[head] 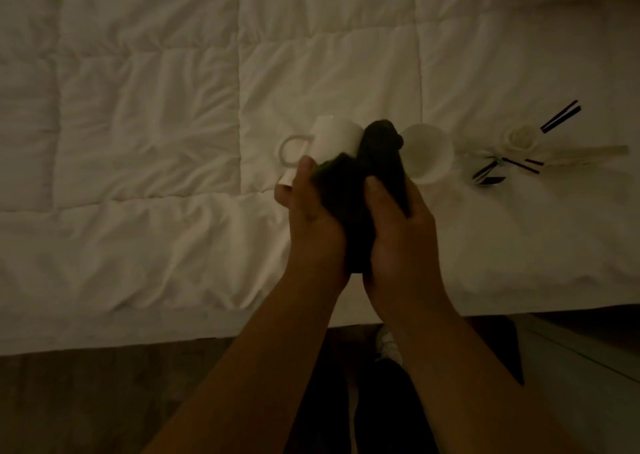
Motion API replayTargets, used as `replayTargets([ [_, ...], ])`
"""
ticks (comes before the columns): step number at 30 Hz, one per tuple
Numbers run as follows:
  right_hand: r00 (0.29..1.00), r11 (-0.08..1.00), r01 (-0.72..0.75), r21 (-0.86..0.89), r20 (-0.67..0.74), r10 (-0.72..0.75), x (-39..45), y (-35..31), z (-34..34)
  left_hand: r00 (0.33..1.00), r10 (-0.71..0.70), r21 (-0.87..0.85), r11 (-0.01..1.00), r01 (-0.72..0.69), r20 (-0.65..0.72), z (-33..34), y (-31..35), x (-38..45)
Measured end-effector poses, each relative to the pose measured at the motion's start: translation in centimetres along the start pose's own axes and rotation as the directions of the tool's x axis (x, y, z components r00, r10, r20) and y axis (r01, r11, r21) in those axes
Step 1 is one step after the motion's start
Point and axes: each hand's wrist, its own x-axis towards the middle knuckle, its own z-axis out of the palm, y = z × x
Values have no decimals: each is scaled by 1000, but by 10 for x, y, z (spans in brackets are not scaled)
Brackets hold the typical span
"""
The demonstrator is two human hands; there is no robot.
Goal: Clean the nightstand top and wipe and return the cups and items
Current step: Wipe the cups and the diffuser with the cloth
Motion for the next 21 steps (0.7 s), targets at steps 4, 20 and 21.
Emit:
replayTargets([
  [4,959,890,282,-357,117,-257,-2,-7,4,971,146,335,920,-203,188,-7,7,-2],
  [20,995,927,-87,364,85,60,8,0,-5,967,149,-7,989,-151,205,-2,8,-14],
  [21,996,929,-77,363,77,53,6,1,-10,951,205,87,969,-230,233,0,8,-10],
])
